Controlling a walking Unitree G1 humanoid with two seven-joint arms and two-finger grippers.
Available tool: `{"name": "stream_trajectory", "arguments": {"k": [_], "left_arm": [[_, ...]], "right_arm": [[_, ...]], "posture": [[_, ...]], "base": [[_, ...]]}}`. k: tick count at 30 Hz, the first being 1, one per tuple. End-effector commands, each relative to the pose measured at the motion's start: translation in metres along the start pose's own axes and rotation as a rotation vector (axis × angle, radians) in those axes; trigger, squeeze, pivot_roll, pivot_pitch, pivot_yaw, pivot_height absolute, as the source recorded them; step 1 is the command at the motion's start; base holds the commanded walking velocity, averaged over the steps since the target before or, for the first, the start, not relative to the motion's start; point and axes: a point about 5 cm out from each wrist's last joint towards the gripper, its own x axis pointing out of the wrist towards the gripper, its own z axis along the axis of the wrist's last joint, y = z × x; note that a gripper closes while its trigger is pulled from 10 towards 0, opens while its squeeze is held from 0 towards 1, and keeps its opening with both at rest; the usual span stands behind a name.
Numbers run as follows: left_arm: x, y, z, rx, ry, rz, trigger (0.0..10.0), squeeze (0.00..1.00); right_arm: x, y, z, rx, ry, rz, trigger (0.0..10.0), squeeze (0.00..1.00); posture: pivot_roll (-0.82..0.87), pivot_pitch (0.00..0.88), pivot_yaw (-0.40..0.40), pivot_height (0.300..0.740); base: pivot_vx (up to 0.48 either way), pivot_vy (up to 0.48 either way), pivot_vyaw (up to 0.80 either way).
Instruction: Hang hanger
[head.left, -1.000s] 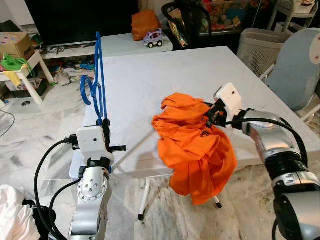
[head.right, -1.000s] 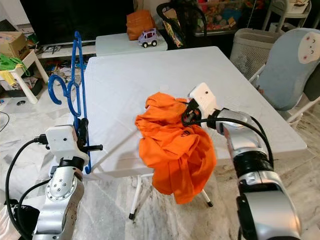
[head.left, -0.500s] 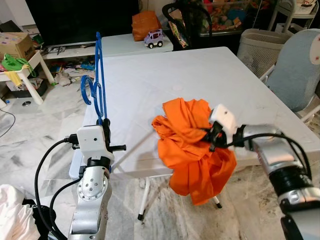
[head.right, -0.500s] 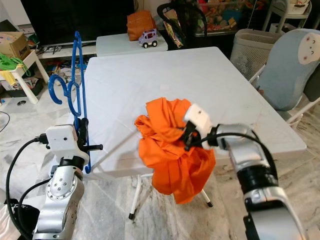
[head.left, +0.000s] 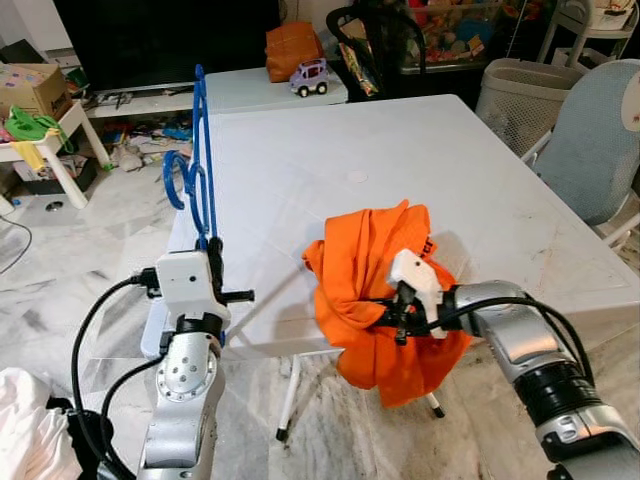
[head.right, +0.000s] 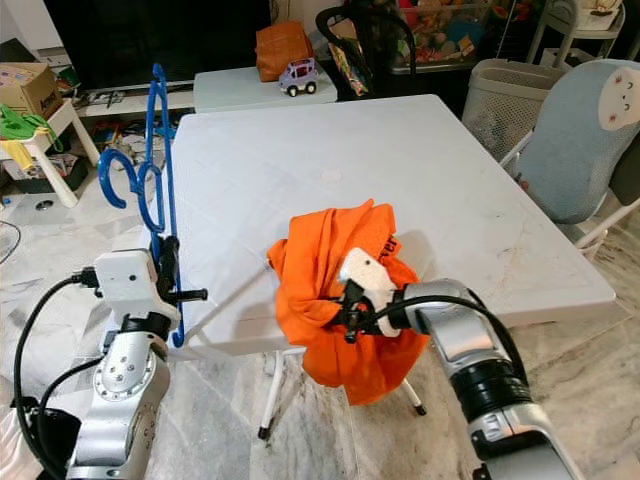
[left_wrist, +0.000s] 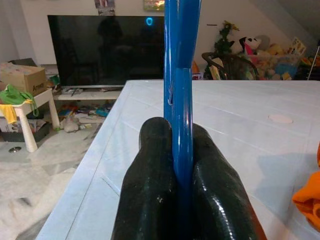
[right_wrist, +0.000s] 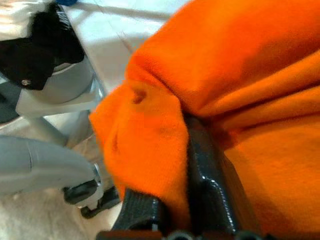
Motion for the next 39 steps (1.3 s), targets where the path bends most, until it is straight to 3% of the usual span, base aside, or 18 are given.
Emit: {"name": "stream_trajectory", "arguments": {"k": [1, 6, 8, 11, 12, 13, 14, 15, 18, 19, 20, 26, 29, 32, 33, 34, 35, 39], "left_arm": [[-0.004, 0.003, -0.015, 0.003, 0.079, 0.007, 10.0, 0.0], [-0.004, 0.003, -0.015, 0.003, 0.078, 0.005, 10.0, 0.0], [-0.004, 0.003, -0.014, 0.003, 0.078, 0.004, 10.0, 0.0], [-0.004, 0.003, -0.014, 0.003, 0.078, 0.003, 10.0, 0.0], [-0.004, 0.002, -0.014, 0.003, 0.077, 0.002, 10.0, 0.0], [-0.004, 0.002, -0.014, 0.003, 0.077, 0.002, 10.0, 0.0], [-0.004, 0.002, -0.014, 0.003, 0.077, 0.001, 10.0, 0.0], [-0.003, 0.002, -0.014, 0.003, 0.077, 0.001, 10.0, 0.0], [-0.004, 0.002, -0.014, 0.002, 0.077, 0.001, 10.0, 0.0], [-0.004, 0.002, -0.015, 0.001, 0.078, 0.0, 10.0, 0.0], [-0.004, 0.001, -0.015, 0.001, 0.079, -0.001, 10.0, 0.0], [-0.003, 0.001, -0.014, 0.005, 0.076, 0.001, 10.0, 0.0], [-0.003, 0.002, -0.014, 0.007, 0.074, 0.013, 10.0, 0.0], [-0.004, 0.003, -0.014, 0.008, 0.074, 0.017, 10.0, 0.0], [-0.003, 0.002, -0.014, 0.008, 0.074, 0.017, 10.0, 0.0], [-0.003, 0.002, -0.014, 0.008, 0.074, 0.017, 10.0, 0.0], [-0.003, 0.002, -0.014, 0.007, 0.074, 0.016, 10.0, 0.0], [-0.003, 0.002, -0.014, 0.007, 0.073, 0.014, 10.0, 0.0]], "right_arm": [[0.01, -0.002, 0.001, 0.009, 0.035, -0.053, 3.1, 0.0], [0.025, -0.01, 0.001, 0.078, 0.045, -0.207, 2.4, 0.0], [0.03, -0.014, 0.002, 0.103, 0.043, -0.277, 0.9, 0.0], [0.034, -0.022, 0.005, 0.149, 0.028, -0.397, 1.3, 0.0], [0.035, -0.026, 0.006, 0.163, 0.029, -0.451, 3.1, 0.0], [0.035, -0.029, 0.008, 0.186, 0.014, -0.493, 0.6, 0.0], [0.035, -0.031, 0.01, 0.204, 0.003, -0.52, 0.6, 0.0], [0.035, -0.035, 0.014, 0.24, -0.024, -0.574, 2.4, 0.0], [0.035, -0.038, 0.018, 0.268, -0.045, -0.624, 1.9, 0.0], [0.036, -0.043, 0.025, 0.319, -0.076, -0.699, 2.0, 0.0], [0.036, -0.046, 0.03, 0.336, -0.1, -0.741, 0.1, 0.0], [0.032, -0.057, 0.092, 0.376, -0.43, -0.817, 0.0, 0.0], [0.028, -0.054, 0.126, 0.352, -0.617, -0.745, 3.0, 0.0], [0.03, -0.053, 0.131, 0.322, -0.626, -0.74, 10.0, 0.0], [0.03, -0.052, 0.131, 0.323, -0.621, -0.739, 10.0, 0.0], [0.032, -0.052, 0.127, 0.327, -0.603, -0.727, 10.0, 0.77], [0.036, -0.05, 0.12, 0.309, -0.569, -0.713, 10.0, 1.0], [0.039, -0.047, 0.112, 0.262, -0.528, -0.705, 10.0, 1.0]], "posture": [[-0.06, 0.0, 0.033, 0.74], [-0.06, 0.0, 0.033, 0.74], [-0.05, 0.0, 0.033, 0.74], [-0.05, 0.0, 0.033, 0.74], [-0.05, 0.0, 0.033, 0.74], [-0.05, 0.0, 0.033, 0.74], [-0.05, 0.0, 0.033, 0.74], [-0.05, 0.0, 0.033, 0.74], [-0.05, 0.0, 0.033, 0.74], [-0.05, 0.0, 0.033, 0.74], [-0.05, 0.0, 0.033, 0.74], [-0.05, 0.0, 0.03, 0.74], [-0.04, 0.0, 0.026, 0.74], [-0.04, 0.0, 0.026, 0.74], [-0.04, 0.0, 0.022, 0.74], [-0.04, 0.0, 0.022, 0.74], [-0.04, 0.0, 0.022, 0.74], [-0.04, 0.0, 0.022, 0.74]], "base": [[0.0, 0.0, 0.0], [0.0, 0.0, 0.0], [0.0, 0.0, 0.0], [0.0, 0.0, 0.0], [0.0, 0.0, 0.0], [0.0, 0.0, 0.0], [0.0, 0.0, 0.0], [0.0, 0.0, 0.0], [0.0, 0.0, 0.0], [0.0, 0.0, 0.0], [0.0, 0.0, 0.0], [0.0, 0.0, 0.0], [0.0, 0.0, 0.0], [0.0, 0.0, 0.0], [0.0, 0.0, 0.0], [0.0, 0.0, 0.0], [0.0, 0.0, 0.0], [0.0, 0.0, 0.0]]}}
